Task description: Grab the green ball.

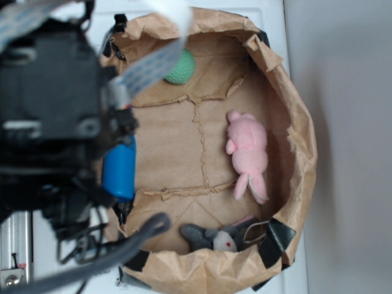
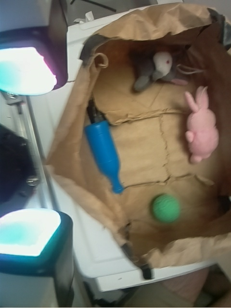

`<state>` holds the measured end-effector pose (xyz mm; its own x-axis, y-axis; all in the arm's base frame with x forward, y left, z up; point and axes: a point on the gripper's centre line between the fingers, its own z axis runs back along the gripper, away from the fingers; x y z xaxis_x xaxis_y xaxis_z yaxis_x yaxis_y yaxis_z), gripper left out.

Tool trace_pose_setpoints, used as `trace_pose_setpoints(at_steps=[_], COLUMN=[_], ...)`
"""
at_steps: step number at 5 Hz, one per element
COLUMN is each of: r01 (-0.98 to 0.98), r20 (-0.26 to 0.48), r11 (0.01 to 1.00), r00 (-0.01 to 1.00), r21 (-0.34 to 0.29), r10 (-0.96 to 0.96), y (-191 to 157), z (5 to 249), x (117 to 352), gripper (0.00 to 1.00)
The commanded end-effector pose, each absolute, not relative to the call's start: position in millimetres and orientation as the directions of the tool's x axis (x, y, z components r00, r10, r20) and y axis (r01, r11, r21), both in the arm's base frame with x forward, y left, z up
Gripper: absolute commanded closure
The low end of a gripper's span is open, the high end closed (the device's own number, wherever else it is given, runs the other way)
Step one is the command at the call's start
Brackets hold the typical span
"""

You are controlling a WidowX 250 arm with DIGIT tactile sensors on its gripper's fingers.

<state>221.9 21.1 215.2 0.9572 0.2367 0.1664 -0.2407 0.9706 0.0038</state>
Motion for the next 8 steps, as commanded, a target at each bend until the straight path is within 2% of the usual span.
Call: trace_pose_setpoints(at_steps=[1,4,5,6,7,8], r01=[-0.061,-0.061,-0.181,-0.418,-0.63,-0.808], r20=[0.296,0.296,0.27,0.262,0.227,0.13], r11=[0.998,0.998,0.982,0.907,0.77,0.589], r00=[0.954,0.954,0.949,0.87,0.739,0.583], r21=[0.034,0.034,0.045,-0.058,-0.103,-0.011], r10=[0.048,0.048,0.163,0.418,0.634,0.802], y=[40,40,55,58,51,50], z=[208,208,172,146,137,126], x=[266,266,260,269,284,286], gripper=[0.0,0.0,0.0,0.0,0.0,0.0])
